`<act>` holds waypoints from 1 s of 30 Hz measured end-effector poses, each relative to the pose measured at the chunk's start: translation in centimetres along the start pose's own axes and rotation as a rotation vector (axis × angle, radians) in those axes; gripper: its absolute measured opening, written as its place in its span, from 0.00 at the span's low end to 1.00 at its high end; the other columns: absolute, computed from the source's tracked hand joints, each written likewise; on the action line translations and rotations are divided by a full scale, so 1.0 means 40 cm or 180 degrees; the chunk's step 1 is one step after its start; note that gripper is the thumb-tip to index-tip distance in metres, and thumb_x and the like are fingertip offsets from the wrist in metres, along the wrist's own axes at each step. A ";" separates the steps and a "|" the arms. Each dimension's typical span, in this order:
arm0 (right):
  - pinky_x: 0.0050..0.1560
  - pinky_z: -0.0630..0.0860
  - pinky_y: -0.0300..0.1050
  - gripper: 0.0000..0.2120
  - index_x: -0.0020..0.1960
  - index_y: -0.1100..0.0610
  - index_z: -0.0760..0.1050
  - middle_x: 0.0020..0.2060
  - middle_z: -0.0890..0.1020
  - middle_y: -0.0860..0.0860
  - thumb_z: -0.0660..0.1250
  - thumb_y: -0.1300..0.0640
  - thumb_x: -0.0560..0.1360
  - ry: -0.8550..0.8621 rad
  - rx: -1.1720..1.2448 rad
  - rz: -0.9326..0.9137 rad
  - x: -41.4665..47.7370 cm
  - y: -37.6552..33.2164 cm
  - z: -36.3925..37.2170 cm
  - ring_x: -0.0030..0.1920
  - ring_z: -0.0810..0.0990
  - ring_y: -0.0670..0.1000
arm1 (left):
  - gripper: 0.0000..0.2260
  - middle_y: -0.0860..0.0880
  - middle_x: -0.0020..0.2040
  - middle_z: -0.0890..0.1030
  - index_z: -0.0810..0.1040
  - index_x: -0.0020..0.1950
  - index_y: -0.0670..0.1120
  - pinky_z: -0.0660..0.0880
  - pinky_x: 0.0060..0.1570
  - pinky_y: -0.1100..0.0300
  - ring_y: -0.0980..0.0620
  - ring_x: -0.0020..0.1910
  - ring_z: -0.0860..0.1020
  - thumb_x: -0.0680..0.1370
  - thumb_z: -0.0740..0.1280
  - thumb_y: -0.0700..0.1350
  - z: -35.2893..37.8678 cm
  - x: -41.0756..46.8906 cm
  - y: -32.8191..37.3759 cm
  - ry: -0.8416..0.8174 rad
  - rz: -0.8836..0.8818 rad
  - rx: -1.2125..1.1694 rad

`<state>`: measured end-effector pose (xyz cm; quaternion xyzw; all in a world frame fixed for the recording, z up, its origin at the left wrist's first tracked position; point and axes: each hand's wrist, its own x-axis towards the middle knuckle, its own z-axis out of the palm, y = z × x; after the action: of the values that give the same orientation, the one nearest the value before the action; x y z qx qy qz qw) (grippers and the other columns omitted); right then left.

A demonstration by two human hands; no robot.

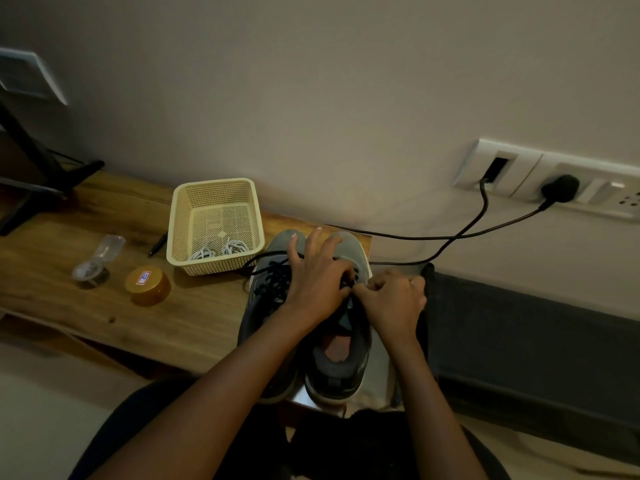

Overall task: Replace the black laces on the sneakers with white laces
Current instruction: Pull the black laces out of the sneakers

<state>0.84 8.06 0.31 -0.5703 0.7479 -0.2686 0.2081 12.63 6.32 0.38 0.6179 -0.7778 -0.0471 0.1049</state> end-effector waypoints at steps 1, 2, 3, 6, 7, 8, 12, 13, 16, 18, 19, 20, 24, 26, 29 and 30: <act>0.59 0.60 0.48 0.09 0.37 0.54 0.76 0.46 0.79 0.49 0.70 0.51 0.70 0.0015 0.0010 0.0000 0.000 0.001 -0.001 0.60 0.64 0.54 | 0.08 0.50 0.77 0.56 0.79 0.54 0.55 0.35 0.69 0.38 0.44 0.76 0.44 0.76 0.67 0.53 0.001 0.000 0.002 -0.0004 -0.0024 0.0039; 0.58 0.60 0.48 0.08 0.37 0.55 0.76 0.46 0.79 0.49 0.70 0.51 0.70 0.0031 -0.0001 0.0002 0.000 0.001 -0.001 0.60 0.64 0.54 | 0.08 0.51 0.76 0.56 0.79 0.53 0.54 0.35 0.69 0.39 0.44 0.76 0.44 0.76 0.67 0.53 0.001 0.001 0.004 0.0013 -0.0040 0.0045; 0.58 0.59 0.48 0.09 0.38 0.55 0.77 0.47 0.79 0.49 0.70 0.50 0.70 0.0052 -0.0045 -0.0004 -0.001 0.001 -0.001 0.60 0.64 0.54 | 0.07 0.51 0.76 0.57 0.80 0.52 0.54 0.35 0.69 0.39 0.45 0.76 0.45 0.76 0.67 0.52 0.000 0.001 0.005 0.0044 -0.0052 0.0025; 0.63 0.56 0.49 0.11 0.42 0.57 0.81 0.53 0.79 0.47 0.69 0.49 0.71 0.0208 -0.0350 -0.0080 -0.007 0.001 0.003 0.64 0.63 0.53 | 0.04 0.53 0.75 0.60 0.80 0.48 0.54 0.34 0.68 0.41 0.46 0.76 0.47 0.75 0.67 0.50 0.000 0.002 0.005 0.0181 -0.0139 -0.0148; 0.65 0.54 0.51 0.11 0.43 0.57 0.81 0.56 0.79 0.47 0.69 0.49 0.71 0.0266 -0.0456 -0.0101 -0.010 0.000 0.003 0.65 0.62 0.53 | 0.03 0.53 0.74 0.61 0.80 0.47 0.54 0.34 0.68 0.42 0.47 0.76 0.48 0.75 0.68 0.50 0.002 0.004 0.002 0.0262 -0.0193 -0.0223; 0.68 0.52 0.52 0.11 0.44 0.57 0.82 0.58 0.78 0.47 0.69 0.49 0.71 0.0309 -0.0525 -0.0107 -0.012 0.000 0.004 0.67 0.61 0.53 | 0.02 0.54 0.73 0.63 0.80 0.46 0.53 0.35 0.68 0.43 0.48 0.75 0.49 0.75 0.68 0.50 0.003 0.006 -0.002 0.0378 -0.0261 -0.0324; 0.71 0.45 0.55 0.10 0.44 0.57 0.83 0.64 0.75 0.48 0.69 0.50 0.71 0.0347 -0.0604 -0.0174 -0.020 -0.003 0.009 0.72 0.56 0.54 | 0.02 0.55 0.67 0.71 0.79 0.42 0.51 0.43 0.69 0.47 0.51 0.72 0.58 0.74 0.69 0.48 -0.016 0.019 -0.031 0.0991 -0.0805 -0.0925; 0.71 0.44 0.56 0.10 0.44 0.57 0.83 0.65 0.74 0.48 0.69 0.51 0.71 0.0352 -0.0586 -0.0201 -0.021 -0.003 0.010 0.73 0.55 0.54 | 0.03 0.55 0.66 0.72 0.78 0.42 0.51 0.47 0.69 0.48 0.51 0.70 0.60 0.75 0.69 0.47 -0.027 0.022 -0.039 0.1116 -0.1025 -0.1092; 0.71 0.43 0.57 0.10 0.44 0.58 0.83 0.66 0.74 0.49 0.69 0.52 0.71 0.0371 -0.0507 -0.0264 -0.024 -0.003 0.012 0.74 0.54 0.54 | 0.04 0.53 0.65 0.73 0.74 0.42 0.51 0.54 0.66 0.49 0.49 0.68 0.63 0.76 0.68 0.47 -0.051 0.029 -0.061 0.1266 -0.1452 -0.1428; 0.71 0.42 0.57 0.09 0.43 0.59 0.83 0.66 0.74 0.49 0.69 0.53 0.71 0.0399 -0.0437 -0.0296 -0.025 -0.004 0.014 0.74 0.54 0.54 | 0.03 0.52 0.66 0.72 0.76 0.48 0.50 0.55 0.65 0.50 0.48 0.69 0.61 0.76 0.67 0.45 -0.056 0.026 -0.063 0.1120 -0.1247 -0.1411; 0.71 0.42 0.57 0.09 0.43 0.59 0.83 0.65 0.74 0.49 0.69 0.53 0.71 0.0410 -0.0413 -0.0307 -0.025 -0.004 0.016 0.74 0.53 0.53 | 0.08 0.52 0.67 0.70 0.76 0.53 0.51 0.53 0.66 0.50 0.48 0.70 0.59 0.74 0.67 0.44 -0.054 0.023 -0.060 0.0988 -0.0986 -0.1325; 0.71 0.42 0.57 0.09 0.43 0.59 0.83 0.66 0.74 0.49 0.69 0.54 0.71 0.0411 -0.0408 -0.0307 -0.025 -0.005 0.017 0.74 0.53 0.53 | 0.14 0.52 0.69 0.67 0.75 0.57 0.52 0.51 0.67 0.49 0.48 0.72 0.56 0.72 0.67 0.43 -0.048 0.020 -0.055 0.0814 -0.0658 -0.1191; 0.71 0.43 0.56 0.09 0.44 0.58 0.83 0.66 0.74 0.47 0.69 0.53 0.71 0.0368 -0.0413 -0.0248 -0.025 -0.008 0.017 0.74 0.53 0.53 | 0.12 0.52 0.76 0.55 0.76 0.55 0.57 0.35 0.69 0.40 0.45 0.76 0.42 0.73 0.69 0.52 -0.019 0.003 -0.023 0.0049 0.0163 -0.0342; 0.71 0.43 0.56 0.09 0.44 0.59 0.83 0.65 0.74 0.48 0.69 0.54 0.71 0.0369 -0.0343 -0.0227 -0.026 -0.008 0.015 0.74 0.54 0.53 | 0.11 0.51 0.77 0.54 0.77 0.56 0.56 0.35 0.69 0.38 0.44 0.76 0.41 0.75 0.67 0.55 -0.006 -0.001 -0.012 -0.0116 0.0125 -0.0036; 0.71 0.44 0.56 0.08 0.42 0.58 0.83 0.64 0.75 0.48 0.70 0.53 0.71 0.0390 -0.0308 -0.0220 -0.031 -0.007 0.011 0.73 0.54 0.53 | 0.09 0.52 0.77 0.56 0.80 0.53 0.54 0.36 0.69 0.39 0.45 0.76 0.44 0.76 0.66 0.54 -0.001 0.002 -0.003 -0.0038 0.0019 0.0010; 0.71 0.44 0.56 0.09 0.42 0.58 0.83 0.64 0.75 0.48 0.70 0.53 0.71 0.0391 -0.0322 -0.0219 -0.031 -0.007 0.009 0.73 0.55 0.53 | 0.08 0.52 0.76 0.58 0.80 0.52 0.54 0.36 0.69 0.39 0.45 0.76 0.45 0.76 0.66 0.54 -0.002 0.003 -0.001 -0.0005 -0.0003 -0.0015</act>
<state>1.60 9.15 0.22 -0.5879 0.7518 -0.2719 0.1235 12.67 6.22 0.45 0.6179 -0.7775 -0.0495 0.1058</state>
